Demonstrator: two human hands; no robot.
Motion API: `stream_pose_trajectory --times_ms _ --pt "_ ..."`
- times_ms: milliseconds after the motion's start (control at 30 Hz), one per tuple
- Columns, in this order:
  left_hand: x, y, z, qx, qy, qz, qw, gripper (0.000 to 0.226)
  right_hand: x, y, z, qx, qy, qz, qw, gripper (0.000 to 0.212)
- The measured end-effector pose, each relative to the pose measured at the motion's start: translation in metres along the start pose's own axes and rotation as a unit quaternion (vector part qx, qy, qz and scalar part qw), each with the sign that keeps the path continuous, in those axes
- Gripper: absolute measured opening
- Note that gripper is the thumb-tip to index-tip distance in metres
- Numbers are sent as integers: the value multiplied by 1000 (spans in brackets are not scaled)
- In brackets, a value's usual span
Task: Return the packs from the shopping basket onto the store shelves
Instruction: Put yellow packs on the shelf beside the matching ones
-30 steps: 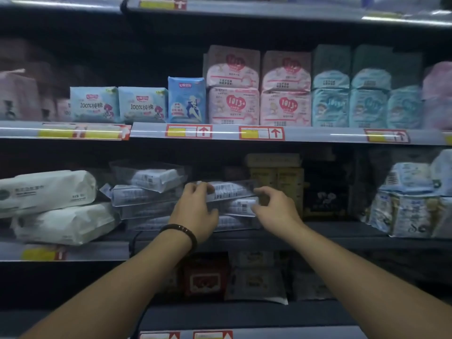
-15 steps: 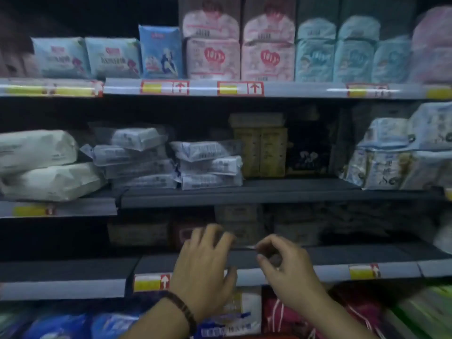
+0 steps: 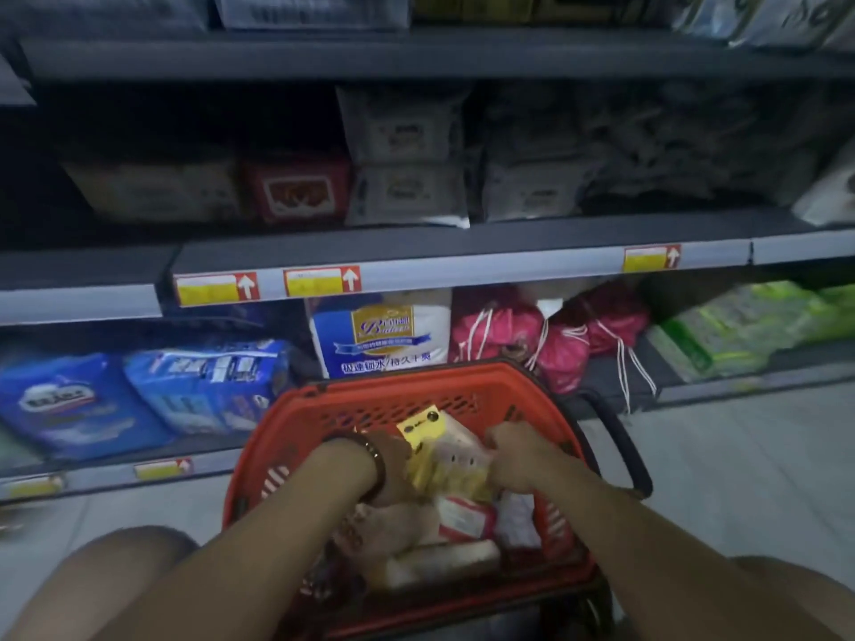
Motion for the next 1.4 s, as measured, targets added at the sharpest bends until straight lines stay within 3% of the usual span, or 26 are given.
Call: stream_pose_trajectory --times_ms 333,400,500,600,667,833,933,1033,1133,1267,1400 --pt "-1 -27 -7 -38 -10 5 999 62 -41 -67 -29 -12 -132 -18 991 81" --pt "-1 -27 -13 -39 2 -2 999 61 -55 -78 -34 -22 -141 21 990 89" --pt "4 -27 -25 -42 19 2 999 58 -65 -78 -34 -25 -127 73 989 98" --pt "9 -28 -37 -30 25 2 999 60 -61 -81 -31 -10 -31 28 999 112" --pt "12 -29 -41 -28 21 -6 999 61 -59 -79 -33 5 33 39 999 109" --pt "22 -22 -39 -25 24 -15 999 62 -61 -73 -34 26 -7 20 999 116" --pt "27 -14 -38 -26 20 -20 999 54 -45 -63 -34 40 -12 33 999 89" --pt "35 0 -44 -30 23 5 999 52 -1 -46 -41 54 -94 -14 994 74" --pt "38 8 -62 -27 100 54 993 74 61 -16 -49 101 -165 -60 979 53" --pt "44 14 -74 -69 328 62 940 88 122 38 -50 142 -259 -90 951 49" --pt "38 27 -44 -165 542 30 823 101 115 62 -37 128 -432 -58 891 59"
Point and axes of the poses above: each hand's wrist, its own y-axis away from the middle knuckle, its own x-axis out of the back of the hand, z = x × y, the point moved 1 cm from there along -y, towards the middle knuckle, and after that the axes turned 3 degrees about y, right-handed, at the moved point
